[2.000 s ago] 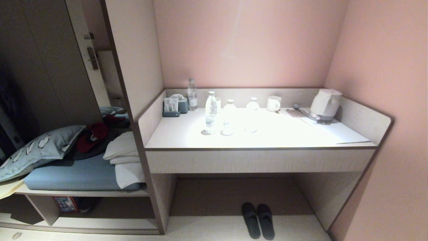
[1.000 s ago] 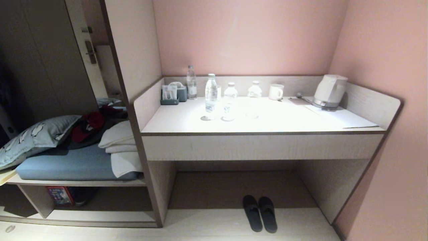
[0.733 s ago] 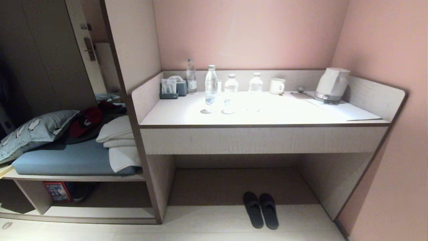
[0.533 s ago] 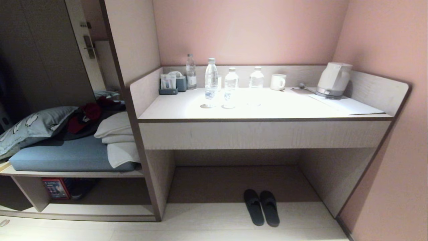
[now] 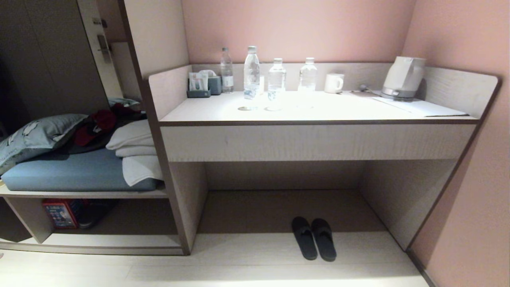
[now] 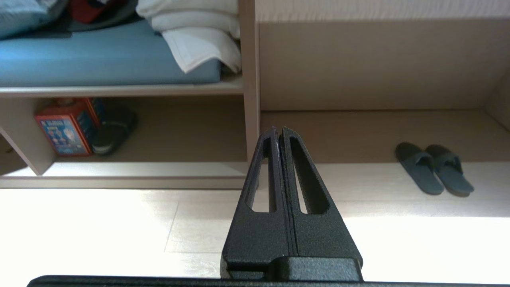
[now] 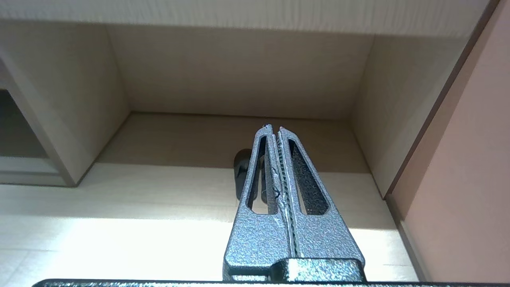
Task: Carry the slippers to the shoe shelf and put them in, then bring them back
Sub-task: Pick up the slippers on the floor
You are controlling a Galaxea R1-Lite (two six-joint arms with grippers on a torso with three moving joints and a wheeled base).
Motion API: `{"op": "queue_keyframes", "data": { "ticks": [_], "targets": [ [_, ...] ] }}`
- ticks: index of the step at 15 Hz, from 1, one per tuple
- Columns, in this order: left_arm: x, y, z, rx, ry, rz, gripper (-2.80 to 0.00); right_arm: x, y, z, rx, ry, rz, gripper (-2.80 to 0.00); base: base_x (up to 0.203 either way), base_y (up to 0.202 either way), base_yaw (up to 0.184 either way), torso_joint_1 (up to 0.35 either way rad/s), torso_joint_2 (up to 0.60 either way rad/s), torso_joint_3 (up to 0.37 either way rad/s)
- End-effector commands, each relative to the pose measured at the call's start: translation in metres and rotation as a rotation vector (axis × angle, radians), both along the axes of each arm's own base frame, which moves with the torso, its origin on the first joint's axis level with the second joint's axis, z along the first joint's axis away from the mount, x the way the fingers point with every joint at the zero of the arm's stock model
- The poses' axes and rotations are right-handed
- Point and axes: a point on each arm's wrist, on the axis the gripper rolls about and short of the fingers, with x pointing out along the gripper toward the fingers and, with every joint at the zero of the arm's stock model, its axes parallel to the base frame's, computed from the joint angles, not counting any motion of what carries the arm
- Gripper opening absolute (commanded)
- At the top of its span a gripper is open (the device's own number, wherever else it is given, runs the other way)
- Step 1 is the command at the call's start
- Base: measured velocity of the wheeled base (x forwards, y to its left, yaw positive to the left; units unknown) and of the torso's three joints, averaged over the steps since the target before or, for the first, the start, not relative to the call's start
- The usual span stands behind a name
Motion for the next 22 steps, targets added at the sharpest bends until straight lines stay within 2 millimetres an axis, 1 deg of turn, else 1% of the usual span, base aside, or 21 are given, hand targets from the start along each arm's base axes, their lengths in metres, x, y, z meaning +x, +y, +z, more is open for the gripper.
{"op": "queue_keyframes", "data": {
  "ticks": [1,3,5,15,22],
  "targets": [
    [0.0000,0.0000,0.0000,-0.001,-0.001,0.000,-2.80,0.0001,0.0000,0.0001,0.000,0.001,-0.001,-2.80,0.000,0.000,0.000,-0.085,0.43,0.362],
    [0.0000,0.0000,0.0000,-0.001,-0.001,0.000,-2.80,0.0000,0.0000,0.0005,0.000,0.000,-0.001,-2.80,0.000,0.000,0.000,-0.042,0.30,0.246],
    [0.0000,0.0000,0.0000,-0.001,-0.001,0.000,-2.80,0.0001,0.0000,0.0001,0.000,0.001,-0.001,-2.80,0.000,0.000,0.000,-0.013,0.10,0.071],
    [0.0000,0.0000,0.0000,-0.003,-0.001,0.000,-2.80,0.0000,0.0000,0.0001,0.000,-0.001,-0.001,-2.80,0.000,0.000,0.000,0.000,0.01,0.005],
    [0.0001,0.0000,0.0001,-0.005,0.000,0.000,-2.80,0.0000,0.0000,0.0000,0.000,0.000,0.002,-2.80,0.000,0.000,0.000,0.002,0.00,-0.173]
  ]
}}
